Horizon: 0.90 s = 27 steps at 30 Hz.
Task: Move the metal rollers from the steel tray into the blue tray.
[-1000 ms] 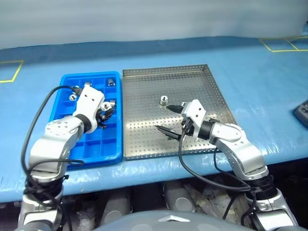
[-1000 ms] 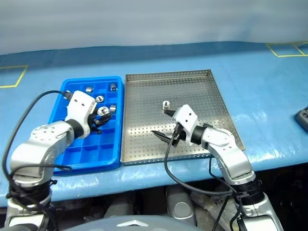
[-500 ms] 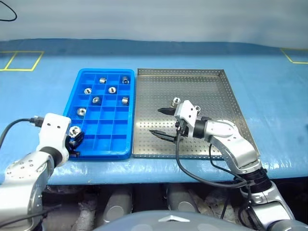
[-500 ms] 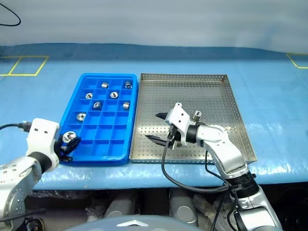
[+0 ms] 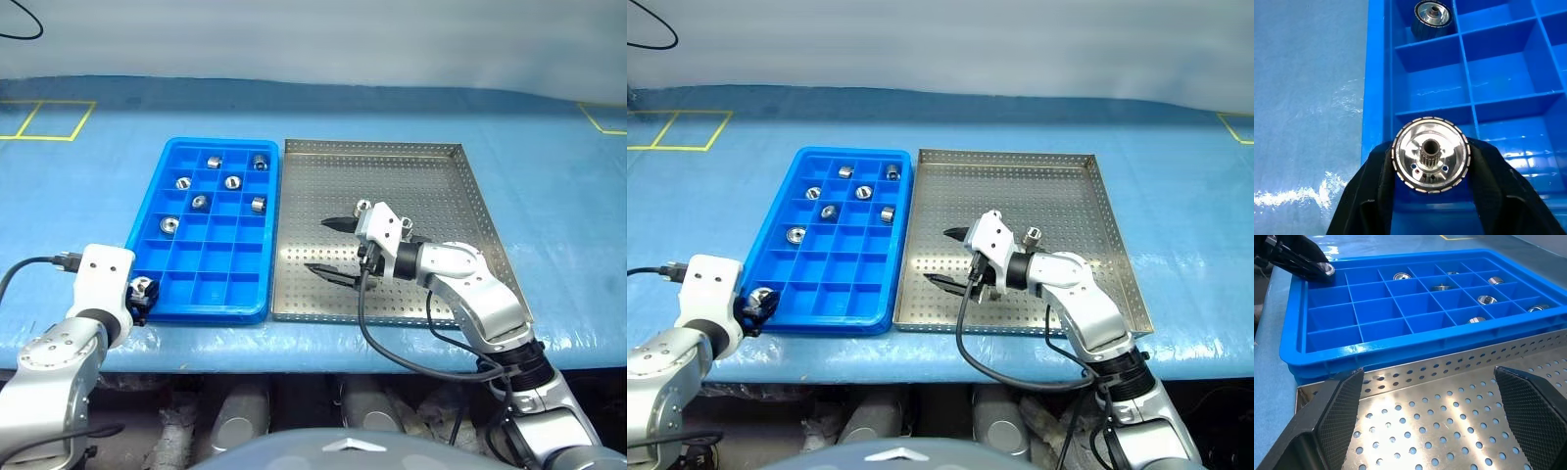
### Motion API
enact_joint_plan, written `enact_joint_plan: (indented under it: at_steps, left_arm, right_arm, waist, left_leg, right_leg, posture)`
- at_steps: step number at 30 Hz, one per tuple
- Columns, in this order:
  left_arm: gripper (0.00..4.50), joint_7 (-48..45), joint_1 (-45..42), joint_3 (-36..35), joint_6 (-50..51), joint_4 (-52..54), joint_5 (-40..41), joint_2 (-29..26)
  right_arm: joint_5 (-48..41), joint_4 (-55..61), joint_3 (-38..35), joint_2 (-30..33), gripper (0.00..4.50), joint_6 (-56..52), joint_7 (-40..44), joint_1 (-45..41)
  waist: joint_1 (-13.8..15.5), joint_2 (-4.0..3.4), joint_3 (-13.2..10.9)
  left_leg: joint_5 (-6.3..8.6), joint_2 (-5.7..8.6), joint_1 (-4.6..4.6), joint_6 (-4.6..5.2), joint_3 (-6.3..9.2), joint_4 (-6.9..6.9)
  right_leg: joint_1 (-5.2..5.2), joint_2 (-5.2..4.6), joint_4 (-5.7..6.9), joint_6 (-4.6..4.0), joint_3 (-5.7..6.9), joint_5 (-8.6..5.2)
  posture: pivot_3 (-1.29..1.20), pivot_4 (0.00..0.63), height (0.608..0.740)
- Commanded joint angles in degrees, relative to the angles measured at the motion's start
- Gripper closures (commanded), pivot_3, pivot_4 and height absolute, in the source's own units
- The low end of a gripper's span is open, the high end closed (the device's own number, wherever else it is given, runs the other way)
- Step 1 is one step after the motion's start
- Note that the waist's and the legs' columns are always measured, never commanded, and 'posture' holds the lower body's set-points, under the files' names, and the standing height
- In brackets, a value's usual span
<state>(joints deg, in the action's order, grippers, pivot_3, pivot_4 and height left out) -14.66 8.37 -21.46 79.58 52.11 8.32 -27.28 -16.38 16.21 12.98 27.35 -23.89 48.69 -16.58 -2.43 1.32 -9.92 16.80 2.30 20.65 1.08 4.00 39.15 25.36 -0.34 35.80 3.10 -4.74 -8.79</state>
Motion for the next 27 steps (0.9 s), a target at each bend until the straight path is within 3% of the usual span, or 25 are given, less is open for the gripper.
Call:
enact_joint_plan:
  at_steps: [1, 8, 12, 14, 22, 27]
  left_arm:
    - [0.54, 0.5, -4.1, -2.4, -2.7, 0.9, 0.8, 3.2]
    - [0.54, -6.6, -14.2, 1.2, -9.7, -1.1, 10.7, 9.3]
    - [0.54, -7.5, -23.1, 10.7, -15.7, -9.7, 12.0, 11.6]
    - [0.54, -8.6, -28.6, 19.9, -21.1, -19.3, 8.9, 11.8]
    - [0.54, -16.5, -40.5, 36.9, -33.1, -42.8, 4.7, 12.5]
    - [0.54, -14.5, -43.2, 38.1, -38.4, -51.1, 1.5, 14.3]
  right_arm:
    - [-0.7, 2.4, -1.6, 0.2, 0.0, 0.8, -0.6, 0.1]
    - [-0.5, 4.2, -3.9, 0.2, 0.0, 0.8, -3.6, 1.4]
    - [1.2, 6.0, -6.5, 1.6, 0.0, 0.2, -7.0, 2.9]
    - [2.0, 7.7, -8.9, 3.4, 0.0, -0.4, -8.5, 5.0]
    - [3.1, 14.3, -15.9, 6.7, 0.0, -3.0, -14.1, 12.7]
    - [2.9, 17.3, -17.5, 6.7, 0.0, -4.4, -16.1, 16.1]
  waist:
    - [0.0, 0.0, 0.0]
    - [0.2, 0.01, 0.0]
    - [-0.1, 0.01, 0.0]
    - [-0.1, -0.02, 0.0]
    - [-4.9, -0.04, 0.0]
    - [-8.4, -0.04, 0.0]
  left_leg:
    - [-0.01, 0.0, 0.0, -0.02, 0.04, 0.0]
    - [-0.04, 0.06, 0.1, -0.08, 0.3, 0.02]
    - [-0.09, 0.1, 0.12, -0.16, 0.32, 0.04]
    - [-0.09, 0.11, 0.12, -0.16, 0.27, 0.06]
    - [-0.01, 0.1, 0.25, -0.02, 0.06, 0.0]
    - [0.03, 0.07, 0.21, 0.04, -0.15, 0.0]
  right_leg:
    - [-0.02, 0.0, 0.0, 0.0, 0.05, 0.0]
    - [-0.07, -0.1, -0.02, 0.02, 0.32, 0.02]
    - [-0.1, -0.11, -0.01, 0.01, 0.42, 0.02]
    - [-0.17, -0.11, -0.02, 0.01, 0.48, 0.02]
    - [0.01, -0.06, -0.1, 0.02, 0.33, 0.02]
    - [0.05, -0.01, -0.05, 0.16, 0.06, -0.01]
  posture:
    - [0.0, 0.15, 0.74]
    - [-0.06, 0.15, 0.74]
    - [-0.13, 0.15, 0.74]
    - [-0.17, 0.15, 0.74]
    - [-0.3, 0.15, 0.74]
    - [-0.34, 0.15, 0.74]
